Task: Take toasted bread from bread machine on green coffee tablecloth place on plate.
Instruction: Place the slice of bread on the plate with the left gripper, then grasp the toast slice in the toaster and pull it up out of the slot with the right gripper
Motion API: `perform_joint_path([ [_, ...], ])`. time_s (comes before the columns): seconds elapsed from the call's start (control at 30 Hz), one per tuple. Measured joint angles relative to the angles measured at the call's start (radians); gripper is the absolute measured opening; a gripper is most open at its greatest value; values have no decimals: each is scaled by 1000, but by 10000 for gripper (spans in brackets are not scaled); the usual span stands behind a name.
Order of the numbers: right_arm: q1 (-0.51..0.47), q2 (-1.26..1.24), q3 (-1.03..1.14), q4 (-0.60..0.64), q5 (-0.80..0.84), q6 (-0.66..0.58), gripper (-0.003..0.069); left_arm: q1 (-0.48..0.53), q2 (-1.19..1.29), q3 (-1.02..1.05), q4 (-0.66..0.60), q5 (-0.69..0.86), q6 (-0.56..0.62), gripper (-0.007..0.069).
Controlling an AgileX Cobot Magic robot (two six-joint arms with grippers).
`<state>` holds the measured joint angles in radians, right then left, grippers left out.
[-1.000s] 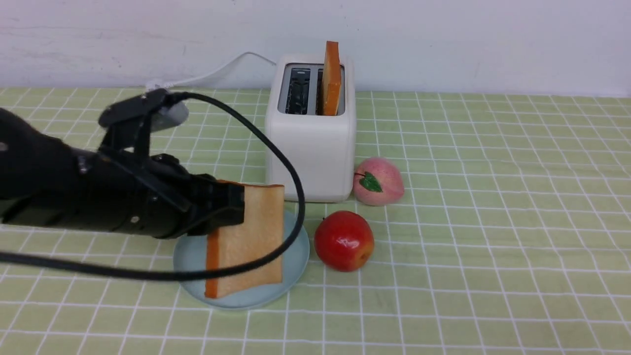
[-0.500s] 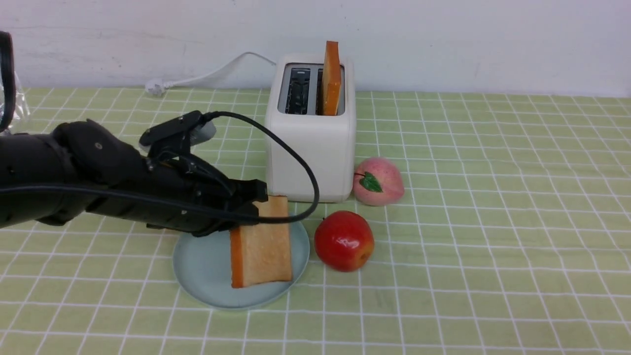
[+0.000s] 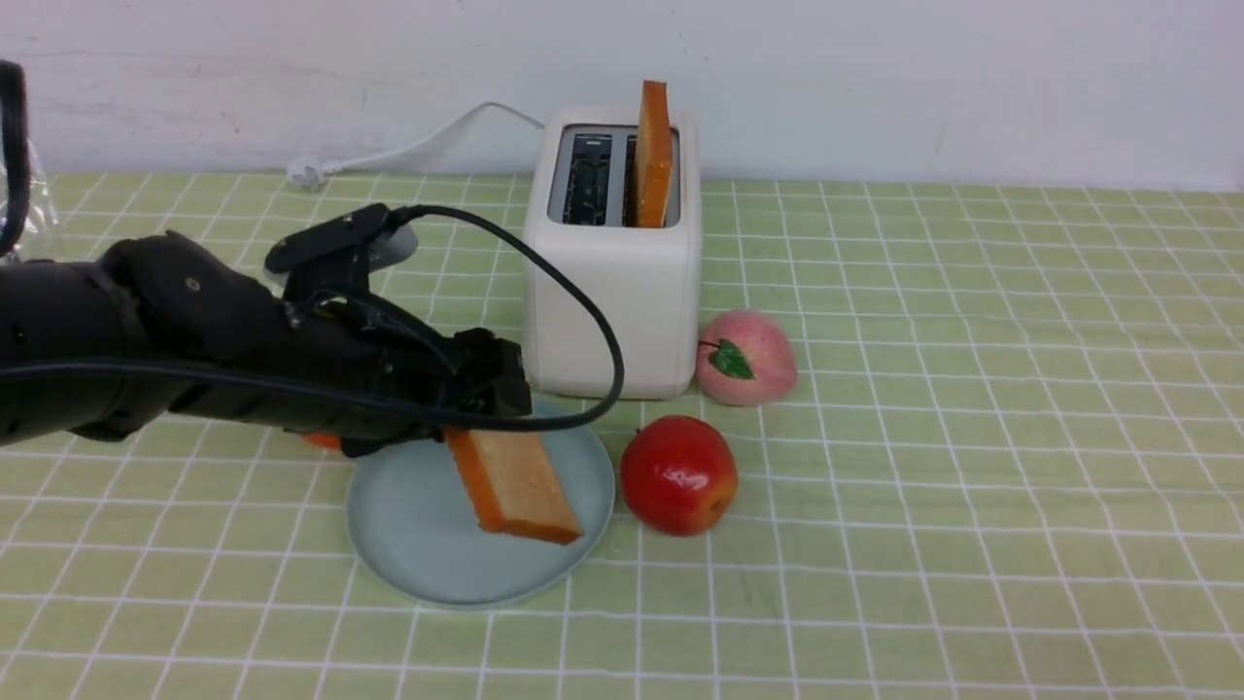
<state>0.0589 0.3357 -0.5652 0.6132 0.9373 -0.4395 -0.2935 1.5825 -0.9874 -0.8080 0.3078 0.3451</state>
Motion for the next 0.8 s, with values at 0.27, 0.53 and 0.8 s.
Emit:
perform_joint_path([
  [0.27,0,0,0,0,0,0,1,0,-126,0,121,0,0,615],
  [0.53,0,1,0,1,0,0,2,0,-263,0,159,45,0,359],
  [0.8,0,192,-46,79,-5,-12,0,0,-506,32,214,217,1,-13],
])
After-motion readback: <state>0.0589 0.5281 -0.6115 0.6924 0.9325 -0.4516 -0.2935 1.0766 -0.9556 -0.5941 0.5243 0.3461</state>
